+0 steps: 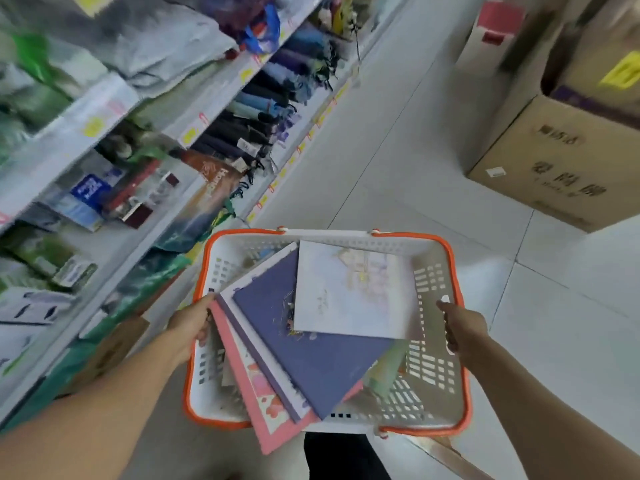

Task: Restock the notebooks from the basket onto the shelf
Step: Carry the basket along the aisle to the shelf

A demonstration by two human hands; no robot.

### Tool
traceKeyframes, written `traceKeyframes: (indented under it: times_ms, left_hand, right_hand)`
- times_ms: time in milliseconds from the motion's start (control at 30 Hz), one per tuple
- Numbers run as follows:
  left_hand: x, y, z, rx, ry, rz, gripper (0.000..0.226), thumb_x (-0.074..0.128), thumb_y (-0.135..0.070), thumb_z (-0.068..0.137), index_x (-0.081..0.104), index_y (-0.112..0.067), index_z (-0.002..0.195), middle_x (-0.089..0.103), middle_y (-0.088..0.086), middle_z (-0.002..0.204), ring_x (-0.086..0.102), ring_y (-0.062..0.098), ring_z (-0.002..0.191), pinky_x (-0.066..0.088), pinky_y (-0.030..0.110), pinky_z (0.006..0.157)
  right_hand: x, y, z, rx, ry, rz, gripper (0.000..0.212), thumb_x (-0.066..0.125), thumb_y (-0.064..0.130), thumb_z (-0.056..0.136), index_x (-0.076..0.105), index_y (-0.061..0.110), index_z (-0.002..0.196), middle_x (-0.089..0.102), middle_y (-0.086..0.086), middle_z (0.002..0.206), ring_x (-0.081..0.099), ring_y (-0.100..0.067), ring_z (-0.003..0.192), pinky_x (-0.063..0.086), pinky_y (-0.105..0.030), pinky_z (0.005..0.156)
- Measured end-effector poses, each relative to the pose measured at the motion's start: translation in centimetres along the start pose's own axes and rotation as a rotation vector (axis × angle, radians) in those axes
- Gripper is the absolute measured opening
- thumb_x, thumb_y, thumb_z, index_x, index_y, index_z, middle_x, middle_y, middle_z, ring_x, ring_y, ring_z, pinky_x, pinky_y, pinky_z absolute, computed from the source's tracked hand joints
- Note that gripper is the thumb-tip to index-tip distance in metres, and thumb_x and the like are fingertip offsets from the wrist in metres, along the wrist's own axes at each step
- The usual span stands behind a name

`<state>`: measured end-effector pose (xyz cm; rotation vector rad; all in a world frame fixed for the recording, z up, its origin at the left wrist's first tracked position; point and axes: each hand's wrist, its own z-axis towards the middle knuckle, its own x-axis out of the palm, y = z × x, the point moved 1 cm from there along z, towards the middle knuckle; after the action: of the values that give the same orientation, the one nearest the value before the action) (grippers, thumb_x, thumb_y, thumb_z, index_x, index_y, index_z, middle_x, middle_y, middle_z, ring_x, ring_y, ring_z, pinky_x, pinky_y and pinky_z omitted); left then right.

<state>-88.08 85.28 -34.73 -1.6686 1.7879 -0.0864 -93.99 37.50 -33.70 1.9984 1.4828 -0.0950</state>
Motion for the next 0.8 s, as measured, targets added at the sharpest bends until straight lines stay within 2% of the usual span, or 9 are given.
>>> traceKeyframes:
  times_ms: [200, 367, 467, 533, 667, 800]
  left_hand:
    - [7.9, -19.0, 7.2, 0.034, 0.068, 0.059, 0.035, 0.062, -0.053, 0.084, 0.058, -0.019, 0.077, 0.034, -0.004, 0.040, 0.028, 0.014, 0.037, 0.026, 0.022, 0.044]
    - [15.9, -34.7, 14.1, 0.045, 0.119, 0.090, 0.041, 0.062, -0.053, 0.086, 0.050, -0.018, 0.069, 0.033, -0.003, 0.041, 0.029, 0.015, 0.039, 0.027, 0.023, 0.044]
    - [21.2, -44.1, 18.3, 0.043, 0.175, 0.100, 0.040, 0.061, -0.052, 0.087, 0.053, -0.016, 0.072, 0.031, -0.001, 0.044, 0.028, 0.016, 0.039, 0.028, 0.024, 0.045]
    - [24.3, -50.0, 20.5, 0.044, 0.167, 0.121, 0.038, 0.060, -0.052, 0.087, 0.055, -0.016, 0.076, 0.029, -0.001, 0.045, 0.028, 0.016, 0.041, 0.027, 0.024, 0.045]
    - [30.6, -62.8, 23.8, 0.050, 0.128, 0.139, 0.040, 0.062, -0.051, 0.087, 0.050, -0.017, 0.071, 0.030, 0.000, 0.045, 0.028, 0.017, 0.039, 0.027, 0.026, 0.047]
    - [36.9, -74.7, 27.6, 0.048, 0.083, 0.148, 0.043, 0.065, -0.057, 0.081, 0.053, -0.017, 0.070, 0.039, 0.005, 0.054, 0.032, 0.015, 0.044, 0.027, 0.026, 0.048]
  right_hand:
    - [-0.3, 14.9, 8.3, 0.078, -0.039, 0.060, 0.039, 0.069, 0.026, 0.087, 0.045, 0.015, 0.058, 0.033, -0.001, 0.045, 0.025, -0.015, 0.040, 0.023, -0.022, 0.042]
    - [-0.4, 29.1, 16.1, 0.085, -0.106, 0.080, 0.041, 0.069, 0.024, 0.087, 0.043, 0.015, 0.057, 0.032, -0.002, 0.045, 0.025, -0.015, 0.041, 0.023, -0.024, 0.043]
    - [-0.3, 37.8, 21.5, 0.071, -0.134, 0.120, 0.041, 0.068, 0.024, 0.088, 0.041, 0.016, 0.059, 0.031, -0.002, 0.044, 0.024, -0.015, 0.042, 0.022, -0.024, 0.044]
    - [-0.6, 43.8, 24.8, 0.067, -0.150, 0.123, 0.041, 0.068, 0.024, 0.089, 0.040, 0.017, 0.059, 0.031, -0.002, 0.044, 0.024, -0.016, 0.042, 0.022, -0.025, 0.044]
    - [-1.9, 55.3, 31.6, 0.048, -0.166, 0.146, 0.040, 0.068, 0.026, 0.087, 0.041, 0.018, 0.059, 0.034, -0.002, 0.042, 0.027, -0.016, 0.039, 0.023, -0.025, 0.043]
    - [-2.8, 65.9, 40.1, 0.075, -0.165, 0.134, 0.037, 0.070, 0.028, 0.083, 0.045, 0.016, 0.058, 0.037, -0.003, 0.040, 0.031, -0.016, 0.036, 0.026, -0.026, 0.043]
